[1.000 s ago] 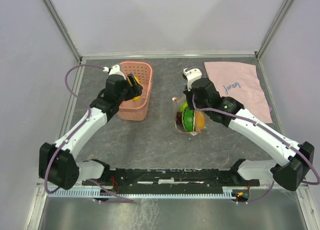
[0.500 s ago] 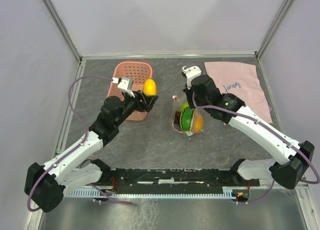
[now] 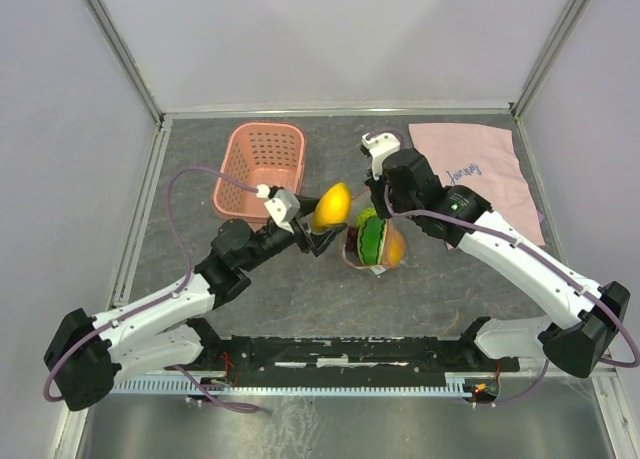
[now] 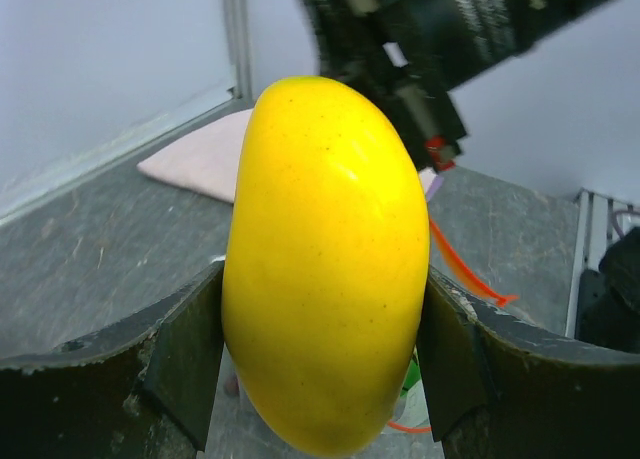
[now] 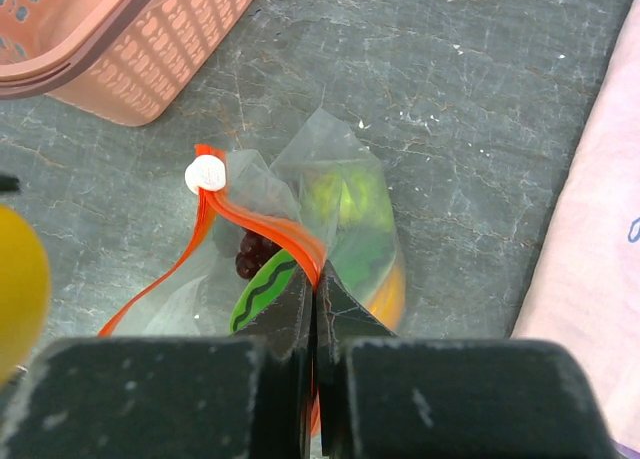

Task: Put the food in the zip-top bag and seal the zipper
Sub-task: Place the fake fruit in the zipper food storage bag.

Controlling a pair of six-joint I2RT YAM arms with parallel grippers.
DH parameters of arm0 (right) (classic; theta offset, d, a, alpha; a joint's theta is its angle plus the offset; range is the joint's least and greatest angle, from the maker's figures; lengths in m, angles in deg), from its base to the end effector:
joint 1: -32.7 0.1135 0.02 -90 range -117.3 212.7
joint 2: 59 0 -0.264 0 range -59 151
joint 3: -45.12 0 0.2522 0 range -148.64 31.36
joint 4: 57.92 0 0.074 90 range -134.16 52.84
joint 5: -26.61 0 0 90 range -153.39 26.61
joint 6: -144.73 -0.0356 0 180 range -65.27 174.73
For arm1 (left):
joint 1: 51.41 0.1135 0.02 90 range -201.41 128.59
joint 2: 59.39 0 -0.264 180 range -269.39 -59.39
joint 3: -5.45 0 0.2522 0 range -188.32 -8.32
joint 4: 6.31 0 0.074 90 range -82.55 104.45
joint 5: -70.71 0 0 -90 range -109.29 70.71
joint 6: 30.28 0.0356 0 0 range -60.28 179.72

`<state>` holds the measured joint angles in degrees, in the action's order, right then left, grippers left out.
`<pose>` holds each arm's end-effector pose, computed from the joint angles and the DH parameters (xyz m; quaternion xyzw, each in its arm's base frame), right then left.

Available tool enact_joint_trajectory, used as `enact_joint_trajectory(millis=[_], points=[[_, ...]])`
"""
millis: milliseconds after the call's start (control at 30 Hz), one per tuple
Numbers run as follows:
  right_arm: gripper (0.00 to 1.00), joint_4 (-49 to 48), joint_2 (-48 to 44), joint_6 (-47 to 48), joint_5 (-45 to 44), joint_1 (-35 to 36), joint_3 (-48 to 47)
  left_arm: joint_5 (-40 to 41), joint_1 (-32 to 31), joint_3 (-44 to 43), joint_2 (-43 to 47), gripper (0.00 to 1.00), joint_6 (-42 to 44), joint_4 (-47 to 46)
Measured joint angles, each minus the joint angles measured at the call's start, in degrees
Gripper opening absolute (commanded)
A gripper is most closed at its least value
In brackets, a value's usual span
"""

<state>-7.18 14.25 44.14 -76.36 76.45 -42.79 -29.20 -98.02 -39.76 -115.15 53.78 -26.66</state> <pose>0.2047 0.1849 0.3661 -0.2036 0.8634 0.1161 0.4467 0.1514 -0.1691 0.3041 0.2850 0.5788 -0.3872 0.6587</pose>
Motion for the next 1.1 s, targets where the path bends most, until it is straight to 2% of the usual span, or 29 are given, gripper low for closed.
enact_joint_trajectory(millis=[233,467,667,1100], points=[[0.01,0.0,0.0,-0.1,1.6,0.0,0.0,-6.5,-4.0,0.1,-6.3,0.41,10.4,-3.8],[0.01,0.1,0.0,-0.1,2.6,0.0,0.0,-10.0,-7.0,-0.6,-11.8,0.41,21.4,-3.4],[0.01,0.1,0.0,-0.2,3.8,0.0,0.0,-12.2,-8.9,-2.8,-13.0,0.41,30.2,-0.5],[0.01,0.0,0.0,-0.6,5.5,0.0,0.0,-16.6,-9.5,-4.4,-14.0,0.39,37.5,1.9]])
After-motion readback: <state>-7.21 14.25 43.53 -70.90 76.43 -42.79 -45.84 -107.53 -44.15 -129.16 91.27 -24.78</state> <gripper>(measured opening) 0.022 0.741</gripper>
